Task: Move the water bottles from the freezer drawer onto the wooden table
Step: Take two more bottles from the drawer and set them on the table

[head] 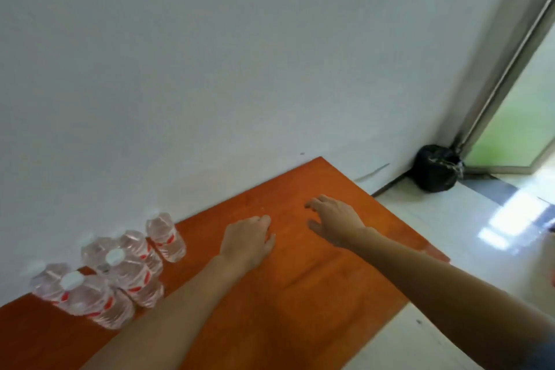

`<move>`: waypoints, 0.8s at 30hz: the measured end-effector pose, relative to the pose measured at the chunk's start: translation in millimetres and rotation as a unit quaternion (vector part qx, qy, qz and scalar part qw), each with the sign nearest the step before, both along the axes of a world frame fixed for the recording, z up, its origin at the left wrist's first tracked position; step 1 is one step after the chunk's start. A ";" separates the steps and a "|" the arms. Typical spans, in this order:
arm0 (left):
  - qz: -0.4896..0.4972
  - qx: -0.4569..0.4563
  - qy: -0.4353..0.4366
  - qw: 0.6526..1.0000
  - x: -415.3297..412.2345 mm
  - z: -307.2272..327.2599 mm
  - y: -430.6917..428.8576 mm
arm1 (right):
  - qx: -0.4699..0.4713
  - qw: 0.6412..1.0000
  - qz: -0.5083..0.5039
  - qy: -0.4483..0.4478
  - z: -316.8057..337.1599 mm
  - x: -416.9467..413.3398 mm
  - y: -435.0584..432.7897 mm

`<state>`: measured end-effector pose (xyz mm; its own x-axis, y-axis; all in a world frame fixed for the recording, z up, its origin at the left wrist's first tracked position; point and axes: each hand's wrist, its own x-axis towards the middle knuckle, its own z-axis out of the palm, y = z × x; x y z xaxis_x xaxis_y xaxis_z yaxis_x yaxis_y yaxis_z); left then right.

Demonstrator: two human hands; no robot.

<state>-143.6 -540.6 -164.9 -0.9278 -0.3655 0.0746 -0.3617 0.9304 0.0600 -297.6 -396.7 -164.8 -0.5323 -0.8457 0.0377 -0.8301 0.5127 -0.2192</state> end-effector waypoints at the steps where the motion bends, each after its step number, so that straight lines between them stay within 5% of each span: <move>1: -0.025 0.001 -0.003 1.000 -13.5 -1.4 27.7 | -0.001 1.000 -0.025 0.001 0.9 -4.7 36.8; 11: -0.258 0.052 -0.010 0.965 -117.4 -15.5 298.0 | 0.001 0.953 -0.303 0.001 6.1 -11.4 379.6; 24: -0.505 0.023 -0.020 0.863 -268.7 -25.0 613.6 | 0.005 0.826 -0.563 0.003 -2.9 -36.6 698.9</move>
